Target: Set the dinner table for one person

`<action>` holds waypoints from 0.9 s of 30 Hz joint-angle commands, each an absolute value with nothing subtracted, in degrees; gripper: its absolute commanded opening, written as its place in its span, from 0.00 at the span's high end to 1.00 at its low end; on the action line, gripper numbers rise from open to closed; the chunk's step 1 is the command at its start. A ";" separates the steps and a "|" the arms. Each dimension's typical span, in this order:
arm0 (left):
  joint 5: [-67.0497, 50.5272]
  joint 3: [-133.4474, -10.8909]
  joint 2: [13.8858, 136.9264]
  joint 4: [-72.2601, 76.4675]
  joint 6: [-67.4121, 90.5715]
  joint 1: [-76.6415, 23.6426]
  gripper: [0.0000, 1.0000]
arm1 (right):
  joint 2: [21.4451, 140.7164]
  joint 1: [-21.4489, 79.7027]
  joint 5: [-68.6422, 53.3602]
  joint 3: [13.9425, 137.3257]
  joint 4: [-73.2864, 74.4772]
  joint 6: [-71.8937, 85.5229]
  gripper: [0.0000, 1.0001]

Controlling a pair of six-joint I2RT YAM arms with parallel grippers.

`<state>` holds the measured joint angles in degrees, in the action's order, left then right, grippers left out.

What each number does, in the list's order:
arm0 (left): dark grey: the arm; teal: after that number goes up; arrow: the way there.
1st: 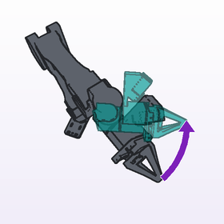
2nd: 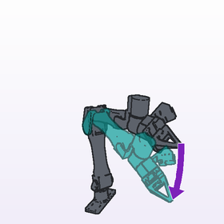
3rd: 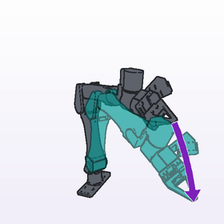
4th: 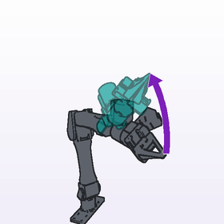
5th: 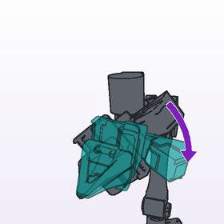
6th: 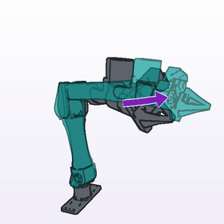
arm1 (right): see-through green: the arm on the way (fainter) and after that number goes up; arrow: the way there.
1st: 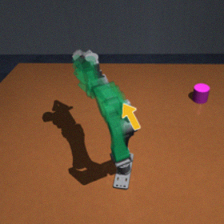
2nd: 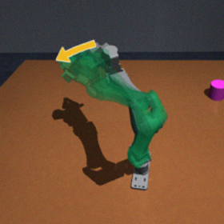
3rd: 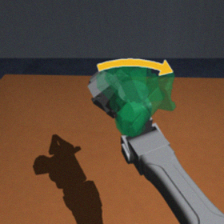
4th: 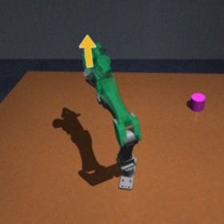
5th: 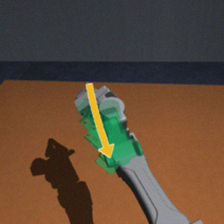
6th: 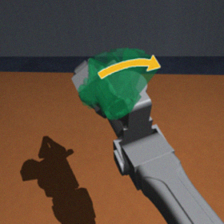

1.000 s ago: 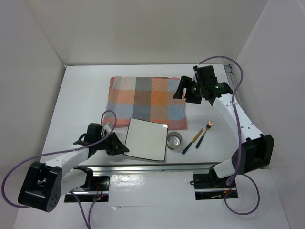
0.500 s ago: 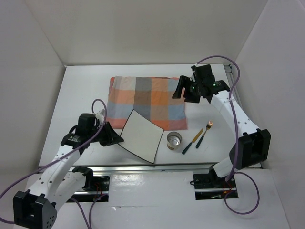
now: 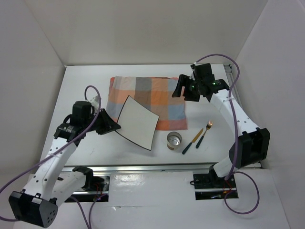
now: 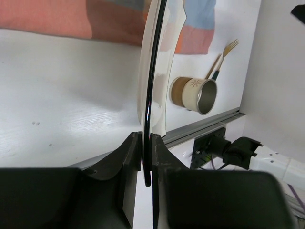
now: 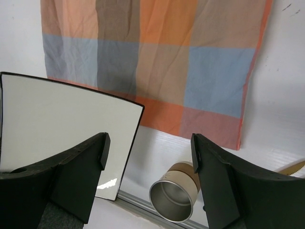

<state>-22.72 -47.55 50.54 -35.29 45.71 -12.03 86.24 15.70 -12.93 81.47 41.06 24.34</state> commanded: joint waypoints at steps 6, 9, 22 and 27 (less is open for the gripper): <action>-29.00 -55.19 53.17 -17.35 52.72 -10.11 1.00 | 84.81 14.95 -12.22 83.14 38.67 23.03 0.19; -30.32 -55.20 57.38 -11.53 55.62 -10.11 1.00 | 84.81 14.94 -12.83 83.14 38.67 23.03 0.19; -33.57 -52.74 75.40 23.25 68.10 -9.05 1.00 | 83.76 12.30 -12.83 83.67 40.95 20.84 0.19; -35.51 -49.14 84.80 38.12 75.13 -9.05 1.00 | 83.76 11.78 -12.31 84.73 41.57 20.30 0.19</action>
<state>-28.82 -49.25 82.96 13.19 66.78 -9.26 86.13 12.21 -12.80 81.56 41.36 21.76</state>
